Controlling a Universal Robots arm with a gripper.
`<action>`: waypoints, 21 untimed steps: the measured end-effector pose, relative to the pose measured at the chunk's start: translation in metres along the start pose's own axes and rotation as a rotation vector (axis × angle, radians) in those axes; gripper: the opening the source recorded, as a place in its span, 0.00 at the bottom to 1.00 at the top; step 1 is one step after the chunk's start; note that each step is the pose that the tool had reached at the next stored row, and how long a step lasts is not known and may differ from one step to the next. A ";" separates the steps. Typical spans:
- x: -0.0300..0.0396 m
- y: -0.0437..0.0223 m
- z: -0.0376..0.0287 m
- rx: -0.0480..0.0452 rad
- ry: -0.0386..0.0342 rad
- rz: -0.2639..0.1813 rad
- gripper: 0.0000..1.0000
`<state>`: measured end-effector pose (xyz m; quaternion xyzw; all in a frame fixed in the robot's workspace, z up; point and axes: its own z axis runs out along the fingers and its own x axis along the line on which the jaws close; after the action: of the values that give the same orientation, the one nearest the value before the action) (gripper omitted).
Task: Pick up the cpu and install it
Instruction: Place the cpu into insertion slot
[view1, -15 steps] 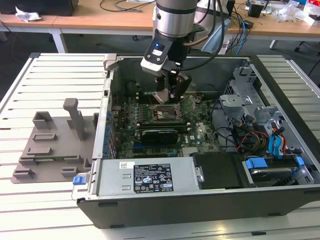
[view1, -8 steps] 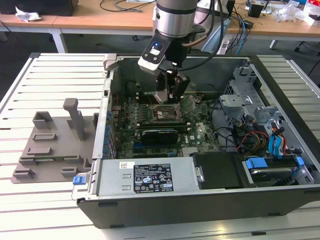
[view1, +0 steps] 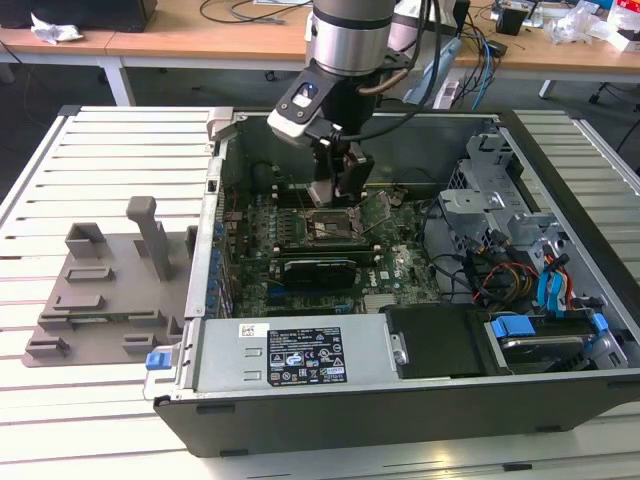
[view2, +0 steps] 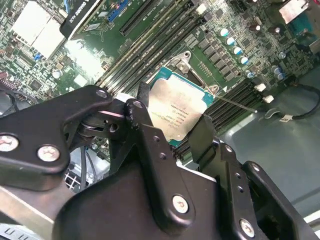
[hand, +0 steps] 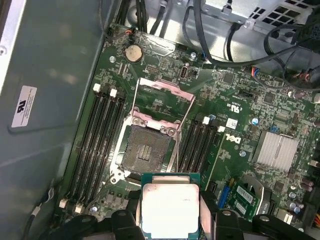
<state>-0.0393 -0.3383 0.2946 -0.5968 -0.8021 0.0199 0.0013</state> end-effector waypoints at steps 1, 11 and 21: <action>0.0000 0.0000 0.0000 0.0002 0.0003 0.008 0.55; 0.0000 0.0000 0.0009 0.0041 0.0063 0.190 0.55; 0.0024 0.0027 0.0115 0.0050 0.0079 0.235 0.55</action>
<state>-0.0377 -0.3356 0.2830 -0.6868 -0.7266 0.0195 0.0036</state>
